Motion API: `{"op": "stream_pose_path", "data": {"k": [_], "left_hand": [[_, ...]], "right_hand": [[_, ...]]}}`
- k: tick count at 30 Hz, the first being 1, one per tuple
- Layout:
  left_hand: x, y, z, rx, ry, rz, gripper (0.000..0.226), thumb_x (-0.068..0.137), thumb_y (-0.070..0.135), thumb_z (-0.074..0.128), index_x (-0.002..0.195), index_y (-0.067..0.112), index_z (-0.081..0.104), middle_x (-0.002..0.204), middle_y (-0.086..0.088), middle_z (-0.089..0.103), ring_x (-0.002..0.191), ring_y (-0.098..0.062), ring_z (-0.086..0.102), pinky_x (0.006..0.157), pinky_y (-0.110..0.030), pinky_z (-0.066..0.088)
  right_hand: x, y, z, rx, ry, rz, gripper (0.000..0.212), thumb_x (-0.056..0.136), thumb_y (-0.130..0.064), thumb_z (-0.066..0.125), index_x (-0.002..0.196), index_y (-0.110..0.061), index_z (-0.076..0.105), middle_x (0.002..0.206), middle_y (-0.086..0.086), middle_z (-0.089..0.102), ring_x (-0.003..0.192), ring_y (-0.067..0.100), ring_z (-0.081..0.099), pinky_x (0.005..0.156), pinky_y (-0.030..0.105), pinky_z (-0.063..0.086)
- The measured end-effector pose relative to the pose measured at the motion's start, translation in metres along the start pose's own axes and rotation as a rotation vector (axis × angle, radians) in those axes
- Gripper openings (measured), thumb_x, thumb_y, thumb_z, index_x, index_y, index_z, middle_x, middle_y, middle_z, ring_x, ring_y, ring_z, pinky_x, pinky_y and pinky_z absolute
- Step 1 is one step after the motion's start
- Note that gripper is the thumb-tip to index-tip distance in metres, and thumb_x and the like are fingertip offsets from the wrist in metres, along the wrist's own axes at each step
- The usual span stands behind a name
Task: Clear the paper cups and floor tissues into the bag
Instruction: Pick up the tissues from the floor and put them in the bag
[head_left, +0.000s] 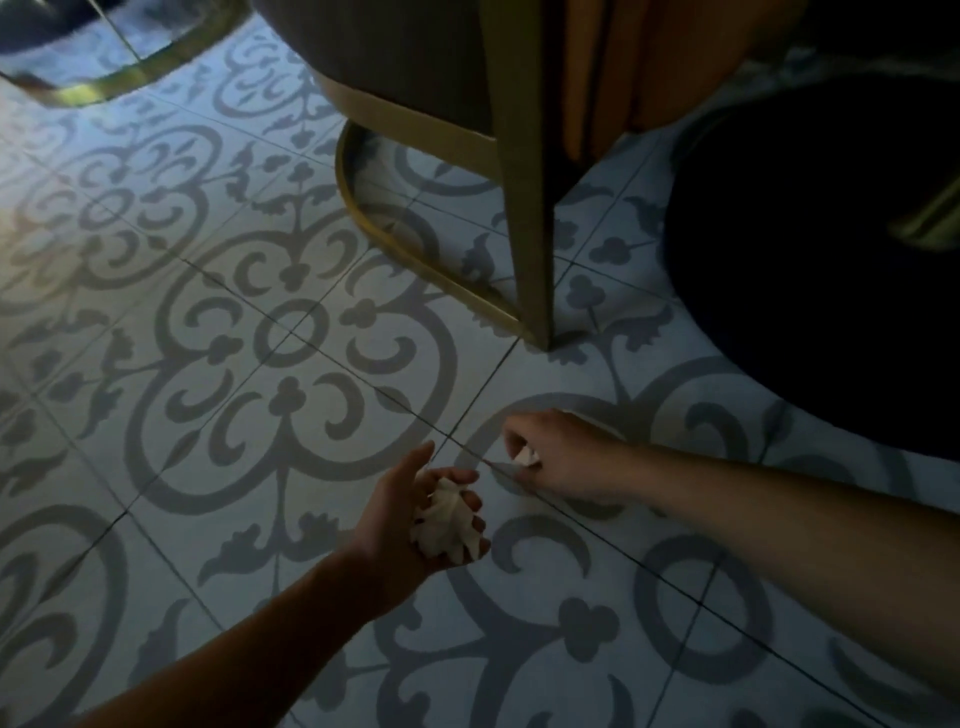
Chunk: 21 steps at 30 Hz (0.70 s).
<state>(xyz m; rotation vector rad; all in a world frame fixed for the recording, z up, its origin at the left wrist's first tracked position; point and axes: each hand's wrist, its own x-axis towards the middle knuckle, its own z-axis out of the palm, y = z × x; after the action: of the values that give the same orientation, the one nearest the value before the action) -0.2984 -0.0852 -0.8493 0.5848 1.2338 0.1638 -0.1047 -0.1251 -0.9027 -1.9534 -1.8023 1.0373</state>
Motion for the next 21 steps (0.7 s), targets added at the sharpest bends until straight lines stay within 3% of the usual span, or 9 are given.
{"op": "stream_pose_path", "data": {"k": [5,8,11,17,21], "left_hand": [[0.008,0.004,0.052,0.074,-0.101,-0.009,0.052,0.091,0.048,0.048,0.111,0.003,0.065,0.080,-0.016,0.065,0.071,-0.029,0.063,0.076,-0.043,0.053],[0.010,0.003,0.086,0.128,-0.187,-0.009,0.052,0.089,0.046,0.052,0.116,0.003,0.064,0.089,-0.017,0.067,0.076,-0.030,0.065,0.072,-0.044,0.056],[0.010,-0.002,0.120,0.180,-0.287,-0.001,0.049,0.086,0.039,0.057,0.117,0.001,0.062,0.093,-0.019,0.067,0.079,-0.033,0.066,0.074,-0.048,0.058],[0.007,-0.017,0.186,0.250,-0.523,-0.045,0.041,0.075,0.026,0.065,0.110,0.005,0.065,0.097,-0.017,0.069,0.088,-0.031,0.069,0.076,-0.047,0.060],[0.000,-0.033,0.226,0.271,-0.675,-0.035,0.041,0.076,0.008,0.062,0.117,0.005,0.061,0.101,-0.015,0.070,0.090,-0.029,0.071,0.069,-0.044,0.061]], "right_hand": [[-0.056,0.032,-0.040,0.116,0.064,0.086,0.020,0.078,-0.030,0.066,0.081,-0.025,0.047,0.083,-0.003,0.058,0.077,0.017,0.058,0.067,0.037,0.050],[-0.101,0.050,-0.067,0.126,0.143,0.123,0.021,0.077,-0.031,0.066,0.080,-0.025,0.047,0.076,-0.004,0.059,0.070,0.012,0.058,0.061,0.035,0.049],[-0.148,0.064,-0.089,0.181,0.232,0.163,0.021,0.080,-0.026,0.069,0.077,-0.029,0.048,0.066,-0.010,0.055,0.058,0.001,0.052,0.055,0.023,0.043],[-0.236,0.080,-0.100,0.230,0.458,0.272,0.015,0.075,-0.019,0.079,0.080,-0.023,0.065,0.076,-0.014,0.064,0.076,-0.002,0.060,0.065,0.008,0.042],[-0.288,0.084,-0.100,0.249,0.567,0.406,0.019,0.071,-0.024,0.081,0.080,-0.028,0.065,0.080,-0.011,0.066,0.080,0.004,0.061,0.068,0.014,0.046]]}}
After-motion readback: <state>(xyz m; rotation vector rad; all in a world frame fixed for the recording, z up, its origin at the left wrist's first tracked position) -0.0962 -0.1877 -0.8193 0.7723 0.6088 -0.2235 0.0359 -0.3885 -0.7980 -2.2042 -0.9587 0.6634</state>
